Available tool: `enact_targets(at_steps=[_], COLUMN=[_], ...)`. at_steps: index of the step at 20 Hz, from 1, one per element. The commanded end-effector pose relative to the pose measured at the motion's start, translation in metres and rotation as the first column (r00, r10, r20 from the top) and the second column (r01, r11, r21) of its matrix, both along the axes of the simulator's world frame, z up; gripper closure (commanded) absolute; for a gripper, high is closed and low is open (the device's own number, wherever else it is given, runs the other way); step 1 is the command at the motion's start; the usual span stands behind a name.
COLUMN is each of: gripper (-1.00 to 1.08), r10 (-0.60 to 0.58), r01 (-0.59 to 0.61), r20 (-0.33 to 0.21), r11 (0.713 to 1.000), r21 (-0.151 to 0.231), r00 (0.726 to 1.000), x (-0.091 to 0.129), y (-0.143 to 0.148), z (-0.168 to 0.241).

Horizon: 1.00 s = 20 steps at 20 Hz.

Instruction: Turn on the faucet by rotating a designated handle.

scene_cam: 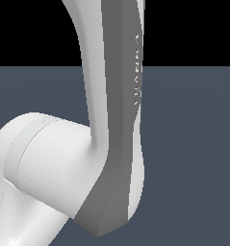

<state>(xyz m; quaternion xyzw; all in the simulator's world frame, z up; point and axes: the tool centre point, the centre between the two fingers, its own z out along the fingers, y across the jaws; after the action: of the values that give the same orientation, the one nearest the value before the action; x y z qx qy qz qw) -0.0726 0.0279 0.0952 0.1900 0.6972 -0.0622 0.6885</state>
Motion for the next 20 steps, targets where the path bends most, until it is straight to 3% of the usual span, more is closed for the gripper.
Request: enact_targets(at_steps=[1,11,20], gripper=[1.08,1.08,1.08], r10=[0.033,0.123,0.150], r01=[-0.033,-0.124,-0.151], r20=[-0.001,-0.014,-0.019], r11=[0.999,0.982,0.973], r21=[-0.038,-0.145,-0.177], r00=[0.999,0.992,0.988], x=[0.004,0.019,0.025], y=[-0.005,-0.020,-0.025], z=[-0.006,-0.021,-0.025])
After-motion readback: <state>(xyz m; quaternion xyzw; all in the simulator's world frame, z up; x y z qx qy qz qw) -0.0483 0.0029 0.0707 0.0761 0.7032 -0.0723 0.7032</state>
